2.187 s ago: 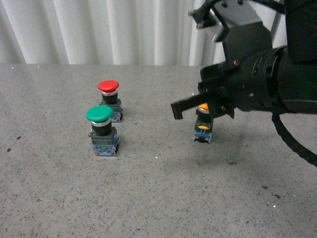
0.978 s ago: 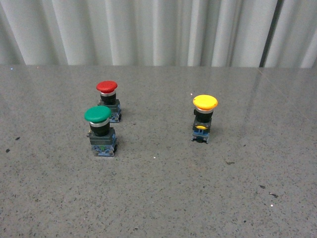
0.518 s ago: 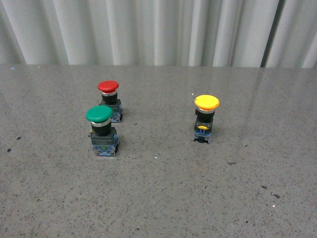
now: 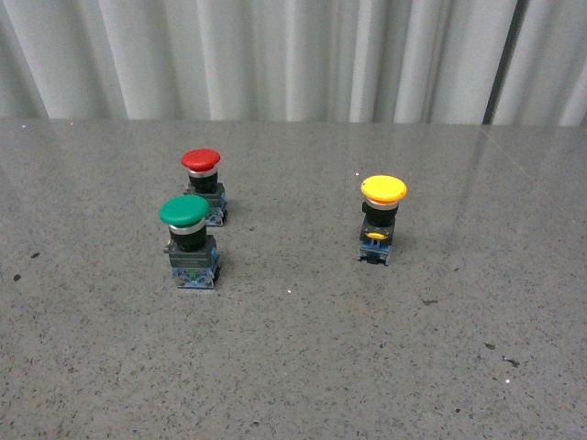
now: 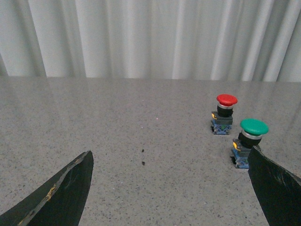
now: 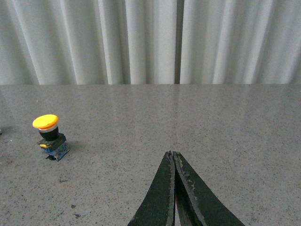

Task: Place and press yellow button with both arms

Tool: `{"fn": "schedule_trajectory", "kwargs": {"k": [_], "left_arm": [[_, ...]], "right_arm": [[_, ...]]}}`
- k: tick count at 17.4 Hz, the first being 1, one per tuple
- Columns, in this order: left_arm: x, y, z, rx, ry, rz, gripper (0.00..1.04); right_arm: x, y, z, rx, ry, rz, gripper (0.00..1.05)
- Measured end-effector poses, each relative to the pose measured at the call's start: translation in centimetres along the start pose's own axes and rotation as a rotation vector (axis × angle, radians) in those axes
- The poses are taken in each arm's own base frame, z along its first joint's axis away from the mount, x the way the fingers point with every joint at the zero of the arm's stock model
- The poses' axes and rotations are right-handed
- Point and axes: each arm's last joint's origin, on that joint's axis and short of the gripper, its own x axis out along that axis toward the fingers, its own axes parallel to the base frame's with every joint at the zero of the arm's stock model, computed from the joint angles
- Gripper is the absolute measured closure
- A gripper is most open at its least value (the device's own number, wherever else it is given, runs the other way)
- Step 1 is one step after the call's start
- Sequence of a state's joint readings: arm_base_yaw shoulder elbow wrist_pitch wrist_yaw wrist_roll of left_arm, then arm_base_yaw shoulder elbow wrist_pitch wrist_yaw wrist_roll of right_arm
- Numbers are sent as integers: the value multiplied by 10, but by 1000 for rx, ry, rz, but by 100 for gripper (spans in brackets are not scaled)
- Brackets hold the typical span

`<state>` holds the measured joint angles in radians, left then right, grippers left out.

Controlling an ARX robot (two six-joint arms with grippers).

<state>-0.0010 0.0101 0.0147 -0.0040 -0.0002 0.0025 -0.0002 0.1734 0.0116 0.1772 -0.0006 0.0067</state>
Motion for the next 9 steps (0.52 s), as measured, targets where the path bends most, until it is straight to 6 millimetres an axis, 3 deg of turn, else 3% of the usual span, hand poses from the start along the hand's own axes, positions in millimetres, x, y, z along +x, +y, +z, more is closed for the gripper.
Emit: {"fn": "schedule_trajectory", "kwargs": {"k": [3, 9], "left_arm": [[0, 0, 0, 0, 1, 0, 7], [0, 0, 0, 0, 0, 0, 7]], "right_arm": [[-11, 0, 0, 0, -10, 0, 103], [-11, 0, -3, -1, 11, 0, 101]]}}
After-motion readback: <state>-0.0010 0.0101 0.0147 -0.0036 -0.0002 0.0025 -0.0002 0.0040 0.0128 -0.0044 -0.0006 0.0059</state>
